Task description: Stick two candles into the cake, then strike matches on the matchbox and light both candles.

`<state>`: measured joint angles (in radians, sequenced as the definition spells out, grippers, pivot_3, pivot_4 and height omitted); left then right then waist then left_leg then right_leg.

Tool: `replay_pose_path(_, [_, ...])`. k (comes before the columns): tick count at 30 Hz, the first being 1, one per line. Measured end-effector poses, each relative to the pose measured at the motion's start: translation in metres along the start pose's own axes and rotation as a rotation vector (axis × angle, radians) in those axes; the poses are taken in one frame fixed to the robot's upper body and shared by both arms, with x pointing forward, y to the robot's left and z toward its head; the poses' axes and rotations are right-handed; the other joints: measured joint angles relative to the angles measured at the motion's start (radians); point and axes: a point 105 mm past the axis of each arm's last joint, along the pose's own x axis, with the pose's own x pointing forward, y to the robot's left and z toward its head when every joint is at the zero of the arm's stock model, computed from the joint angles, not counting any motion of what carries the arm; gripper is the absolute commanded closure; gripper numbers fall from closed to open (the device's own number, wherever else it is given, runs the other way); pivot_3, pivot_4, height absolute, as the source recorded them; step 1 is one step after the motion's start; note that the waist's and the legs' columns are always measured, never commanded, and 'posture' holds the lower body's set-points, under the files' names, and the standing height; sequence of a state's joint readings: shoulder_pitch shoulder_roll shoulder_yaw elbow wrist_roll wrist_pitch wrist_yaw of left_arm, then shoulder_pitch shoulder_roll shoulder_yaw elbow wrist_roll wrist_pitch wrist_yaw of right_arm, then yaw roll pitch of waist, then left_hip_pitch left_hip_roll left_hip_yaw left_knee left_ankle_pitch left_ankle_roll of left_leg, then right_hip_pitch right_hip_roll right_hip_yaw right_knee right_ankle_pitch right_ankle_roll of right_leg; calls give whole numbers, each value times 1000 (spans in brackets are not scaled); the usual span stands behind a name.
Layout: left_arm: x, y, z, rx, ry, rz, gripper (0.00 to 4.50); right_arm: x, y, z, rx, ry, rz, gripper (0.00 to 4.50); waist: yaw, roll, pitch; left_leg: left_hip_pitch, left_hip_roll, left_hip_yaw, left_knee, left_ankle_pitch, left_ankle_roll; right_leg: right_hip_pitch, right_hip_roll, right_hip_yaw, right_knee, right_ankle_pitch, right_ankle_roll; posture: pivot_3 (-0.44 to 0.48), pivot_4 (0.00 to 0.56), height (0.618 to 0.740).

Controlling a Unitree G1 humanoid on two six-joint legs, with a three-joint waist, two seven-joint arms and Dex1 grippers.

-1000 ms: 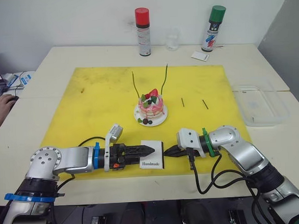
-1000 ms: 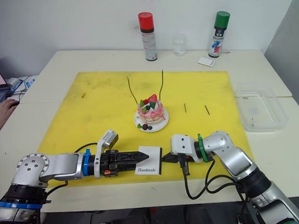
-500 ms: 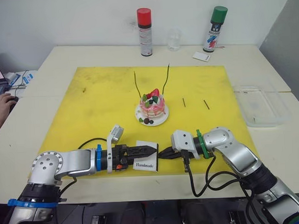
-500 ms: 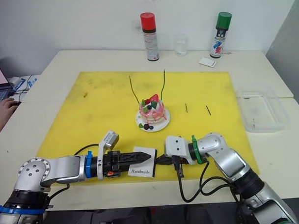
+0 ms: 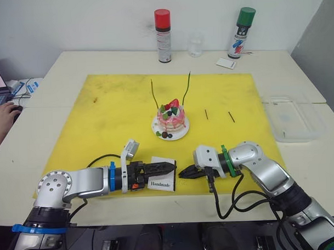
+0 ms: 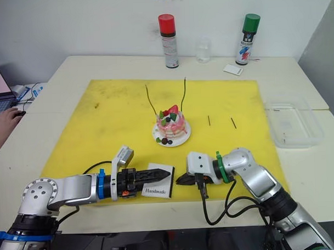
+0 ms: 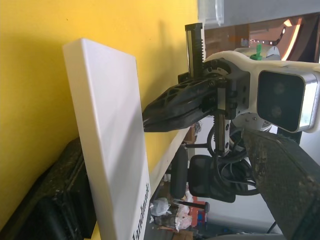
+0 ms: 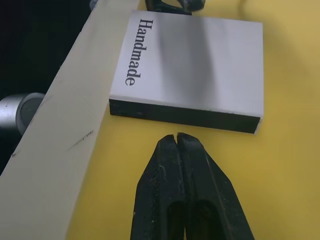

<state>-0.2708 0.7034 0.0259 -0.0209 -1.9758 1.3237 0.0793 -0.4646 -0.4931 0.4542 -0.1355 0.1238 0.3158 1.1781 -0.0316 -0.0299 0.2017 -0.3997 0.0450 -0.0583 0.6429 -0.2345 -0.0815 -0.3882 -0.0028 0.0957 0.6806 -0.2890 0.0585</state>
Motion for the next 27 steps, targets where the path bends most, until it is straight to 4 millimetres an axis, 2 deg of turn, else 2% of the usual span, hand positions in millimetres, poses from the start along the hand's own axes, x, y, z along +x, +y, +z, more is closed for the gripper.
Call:
replay_pose_path(5, [0,0,0,1,0,1,0,6,0,5,-4,-25,-4,4460,0,0,0,0,0,0,0,0,0,0,0,0,0,0,0,0,150,740])
replay_pose_path(13, [0,0,-2,3,-3,1,0,7,-20,2,-66,14,-64,4460,0,0,0,0,0,0,0,0,0,0,0,0,0,0,0,0,150,740])
replay_pose_path(17, [-1,0,-2,3,-6,1,0,8,-23,2,-78,7,-69,4460,-1,0,0,0,0,0,-1,0,0,0,0,0,0,0,0,0,150,740])
replay_pose_path(27, [-1,0,-2,3,-7,0,0,22,-27,16,-45,-60,-93,4460,-1,0,0,0,0,0,-1,0,0,0,0,0,0,0,0,0,150,740])
